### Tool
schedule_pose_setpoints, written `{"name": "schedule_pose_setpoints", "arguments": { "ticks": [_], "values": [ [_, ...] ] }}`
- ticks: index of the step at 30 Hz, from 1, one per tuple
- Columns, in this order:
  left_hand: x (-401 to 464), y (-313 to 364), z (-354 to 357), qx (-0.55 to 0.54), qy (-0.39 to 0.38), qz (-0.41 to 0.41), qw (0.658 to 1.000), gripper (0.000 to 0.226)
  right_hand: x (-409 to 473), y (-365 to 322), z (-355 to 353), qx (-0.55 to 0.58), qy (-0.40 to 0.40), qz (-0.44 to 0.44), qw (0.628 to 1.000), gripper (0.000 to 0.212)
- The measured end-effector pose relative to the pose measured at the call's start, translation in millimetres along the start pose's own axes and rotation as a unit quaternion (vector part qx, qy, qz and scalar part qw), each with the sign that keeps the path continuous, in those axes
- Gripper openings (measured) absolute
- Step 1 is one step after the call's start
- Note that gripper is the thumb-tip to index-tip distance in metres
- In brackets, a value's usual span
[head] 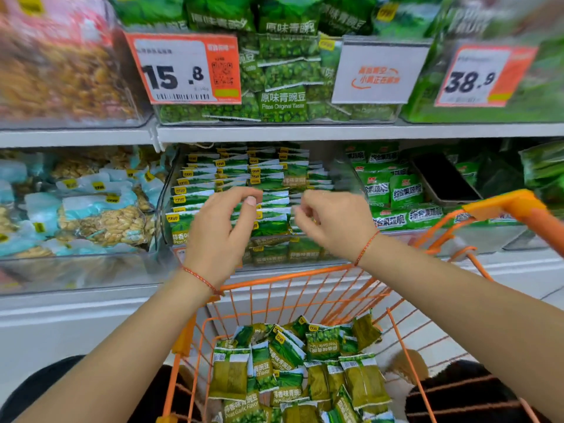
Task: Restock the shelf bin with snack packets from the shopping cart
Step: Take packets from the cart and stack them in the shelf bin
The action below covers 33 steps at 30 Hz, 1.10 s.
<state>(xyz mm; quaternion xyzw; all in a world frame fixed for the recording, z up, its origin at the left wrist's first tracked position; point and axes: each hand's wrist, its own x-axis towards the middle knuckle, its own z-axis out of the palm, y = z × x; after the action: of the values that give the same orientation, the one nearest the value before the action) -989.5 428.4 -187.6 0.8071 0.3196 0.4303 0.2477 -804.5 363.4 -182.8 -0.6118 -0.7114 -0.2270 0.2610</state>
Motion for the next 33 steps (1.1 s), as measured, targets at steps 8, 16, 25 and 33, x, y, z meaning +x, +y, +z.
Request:
{"name": "schedule_pose_setpoints", "arguments": {
  "ticks": [8,16,25,33],
  "values": [
    [-79,15,-3,0.064,-0.316,-0.063,0.944,0.021,-74,-48,-44,-0.164,-0.568,-0.171,0.788,0.033],
    [-103,5,35,0.275,-0.562,-0.154,0.764,0.036,-132,-22,6,-0.100,-0.615,0.136,0.770,0.056],
    [-117,-23,89,0.322,-0.555,-0.077,0.763,0.044,-162,-21,42,0.017,-0.594,0.251,0.764,0.074],
    [-125,-32,94,0.415,-0.534,-0.005,0.737,0.041,-157,-26,39,-0.019,-0.530,0.200,0.824,0.041]
  ]
}}
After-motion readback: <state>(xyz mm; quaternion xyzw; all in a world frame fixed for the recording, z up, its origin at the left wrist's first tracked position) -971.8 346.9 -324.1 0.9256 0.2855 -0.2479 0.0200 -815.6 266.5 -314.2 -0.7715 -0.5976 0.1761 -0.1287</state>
